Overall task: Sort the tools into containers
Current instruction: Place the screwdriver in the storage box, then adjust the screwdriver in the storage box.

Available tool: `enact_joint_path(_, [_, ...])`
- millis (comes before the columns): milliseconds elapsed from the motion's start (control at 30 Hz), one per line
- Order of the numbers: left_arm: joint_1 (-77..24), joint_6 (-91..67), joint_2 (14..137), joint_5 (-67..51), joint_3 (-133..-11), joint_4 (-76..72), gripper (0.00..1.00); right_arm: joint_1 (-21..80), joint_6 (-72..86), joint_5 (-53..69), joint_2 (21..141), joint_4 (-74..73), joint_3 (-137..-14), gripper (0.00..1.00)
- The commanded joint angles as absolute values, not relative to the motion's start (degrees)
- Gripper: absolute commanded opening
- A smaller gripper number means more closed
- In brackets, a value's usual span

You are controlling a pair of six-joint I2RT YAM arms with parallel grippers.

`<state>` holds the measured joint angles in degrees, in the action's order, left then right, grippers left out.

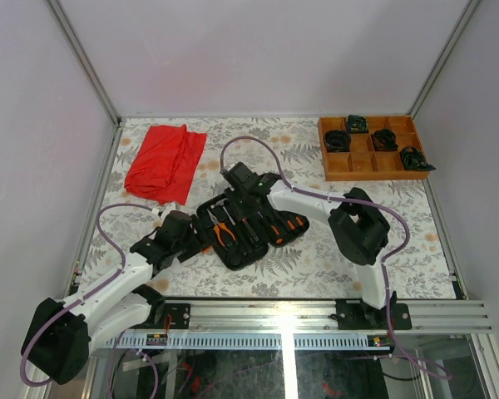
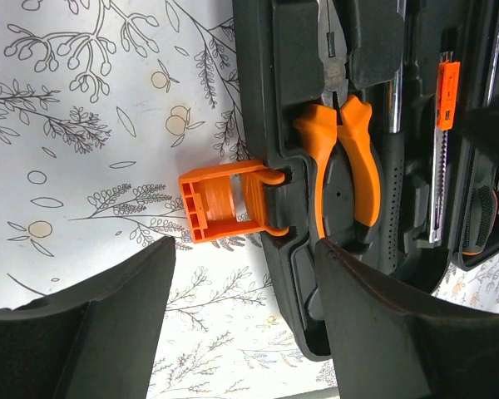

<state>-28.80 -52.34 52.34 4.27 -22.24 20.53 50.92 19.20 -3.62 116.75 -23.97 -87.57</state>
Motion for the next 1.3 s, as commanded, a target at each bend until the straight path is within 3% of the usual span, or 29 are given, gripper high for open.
enact_joint_path(0, [-28.3,-51.01,52.27,4.66,-22.88,18.98,0.66,50.66,17.08,-7.33,108.52,-24.37,-87.15,0.37])
enact_joint_path(167, [-28.22,-50.71,52.69,4.51,-23.33,18.91,0.66,50.69,15.53,-5.66,107.39,-26.0,-86.57,0.29])
enact_joint_path(467, [-28.13,-50.65,53.33,4.04,-23.57,18.54,0.66,50.71,14.98,-0.41,111.39,-28.78,-87.15,0.23])
enact_joint_path(1267, [-27.99,-50.44,53.25,3.82,-23.17,18.14,0.66,50.69,14.1,-0.14,118.91,-32.28,-87.98,0.15])
